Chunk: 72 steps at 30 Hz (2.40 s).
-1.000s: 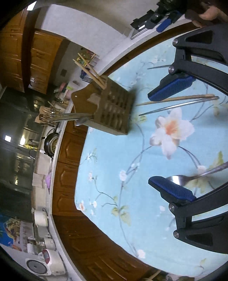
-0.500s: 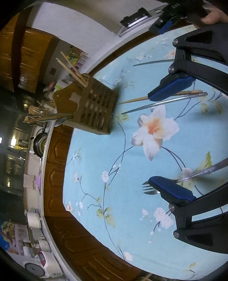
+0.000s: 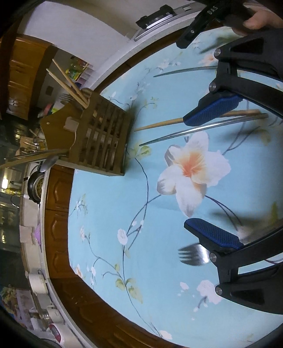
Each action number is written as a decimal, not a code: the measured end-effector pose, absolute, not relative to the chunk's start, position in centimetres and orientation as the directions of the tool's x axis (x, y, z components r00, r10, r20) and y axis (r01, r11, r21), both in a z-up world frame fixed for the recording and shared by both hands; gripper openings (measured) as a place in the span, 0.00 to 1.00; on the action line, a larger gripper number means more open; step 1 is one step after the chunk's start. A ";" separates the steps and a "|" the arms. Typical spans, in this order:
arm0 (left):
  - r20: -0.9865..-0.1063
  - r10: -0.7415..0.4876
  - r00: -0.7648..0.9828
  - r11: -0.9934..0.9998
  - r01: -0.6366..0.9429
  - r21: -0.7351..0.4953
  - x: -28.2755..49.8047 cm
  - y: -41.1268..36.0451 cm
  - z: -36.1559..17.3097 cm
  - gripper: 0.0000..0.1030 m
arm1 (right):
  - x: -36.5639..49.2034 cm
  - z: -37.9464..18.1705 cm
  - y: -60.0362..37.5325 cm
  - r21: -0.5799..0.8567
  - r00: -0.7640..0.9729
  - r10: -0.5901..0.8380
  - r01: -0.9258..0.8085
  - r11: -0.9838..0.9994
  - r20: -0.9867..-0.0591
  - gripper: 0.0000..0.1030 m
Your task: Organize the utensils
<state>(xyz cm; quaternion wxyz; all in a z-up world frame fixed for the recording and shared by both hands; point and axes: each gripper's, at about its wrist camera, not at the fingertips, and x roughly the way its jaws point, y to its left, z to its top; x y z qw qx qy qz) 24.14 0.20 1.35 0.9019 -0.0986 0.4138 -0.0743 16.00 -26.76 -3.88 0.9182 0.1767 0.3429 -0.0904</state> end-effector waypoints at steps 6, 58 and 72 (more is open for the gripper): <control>-0.737 -0.237 0.633 0.967 0.077 -0.244 27.0 -0.5 1.0 0.77 | 18.4 -4.5 -27.9 0.242 0.723 -0.056 0.302 0.922 -0.689 0.71; -0.633 -0.371 0.680 0.926 0.217 -0.310 26.0 0.4 4.6 0.02 | 18.1 2.7 -25.6 0.303 0.820 0.027 0.181 0.936 -0.572 0.04; -0.526 -0.406 0.748 0.906 0.255 -0.337 19.2 4.1 9.7 0.02 | 14.9 8.3 -23.2 0.295 0.892 0.034 0.113 0.949 -0.451 0.04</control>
